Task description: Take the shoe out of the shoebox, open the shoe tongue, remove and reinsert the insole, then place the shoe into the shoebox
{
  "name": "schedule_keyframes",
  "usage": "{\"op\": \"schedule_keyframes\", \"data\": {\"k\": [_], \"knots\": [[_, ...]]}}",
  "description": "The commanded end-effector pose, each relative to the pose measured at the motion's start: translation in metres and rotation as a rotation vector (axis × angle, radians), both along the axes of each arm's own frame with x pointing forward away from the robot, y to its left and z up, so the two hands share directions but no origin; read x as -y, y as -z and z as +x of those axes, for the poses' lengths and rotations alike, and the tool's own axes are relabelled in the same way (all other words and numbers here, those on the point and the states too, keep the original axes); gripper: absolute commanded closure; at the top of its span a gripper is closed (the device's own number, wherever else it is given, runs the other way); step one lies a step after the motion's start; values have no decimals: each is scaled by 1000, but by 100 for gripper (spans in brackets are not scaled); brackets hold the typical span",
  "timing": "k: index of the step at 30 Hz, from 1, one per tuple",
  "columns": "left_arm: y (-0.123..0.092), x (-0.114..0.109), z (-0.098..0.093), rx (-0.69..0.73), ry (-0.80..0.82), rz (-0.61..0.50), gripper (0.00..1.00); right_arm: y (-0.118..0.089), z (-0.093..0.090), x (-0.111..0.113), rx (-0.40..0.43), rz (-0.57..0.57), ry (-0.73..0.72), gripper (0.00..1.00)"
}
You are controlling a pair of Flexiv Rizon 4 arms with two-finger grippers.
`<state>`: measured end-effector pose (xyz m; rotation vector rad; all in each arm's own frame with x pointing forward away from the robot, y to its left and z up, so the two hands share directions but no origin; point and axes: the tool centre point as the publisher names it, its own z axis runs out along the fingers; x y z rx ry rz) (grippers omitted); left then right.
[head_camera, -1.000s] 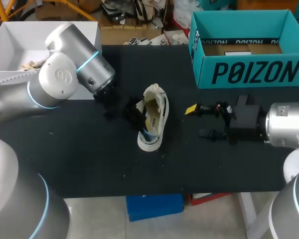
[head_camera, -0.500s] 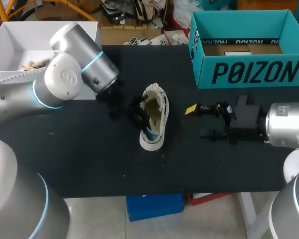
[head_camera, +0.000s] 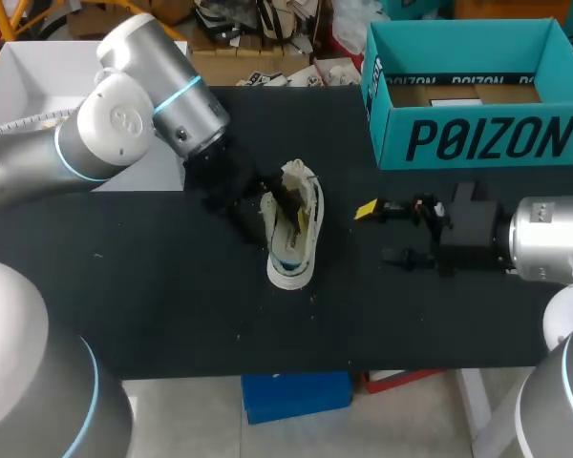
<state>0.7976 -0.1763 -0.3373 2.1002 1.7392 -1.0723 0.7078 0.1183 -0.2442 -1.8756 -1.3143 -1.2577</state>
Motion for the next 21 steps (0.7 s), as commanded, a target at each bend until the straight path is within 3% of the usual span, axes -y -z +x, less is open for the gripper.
{"op": "schedule_keyframes", "data": {"k": [1, 2, 11, 21], "knots": [[-15, -8, -8, 64, -2, 80, 92, 0, 0, -1, -1, -1, 1, 0], [-14, -8, -8, 84, 7, 106, 100, 0, 0, -1, -1, -1, 1, 0], [10, -12, -13, 158, 27, 270, 100, 0, 0, -1, -1, -1, 1, 0], [35, -15, -7, 126, 3, 307, 100, 0, 0, -1, -1, -1, 1, 0]]}}
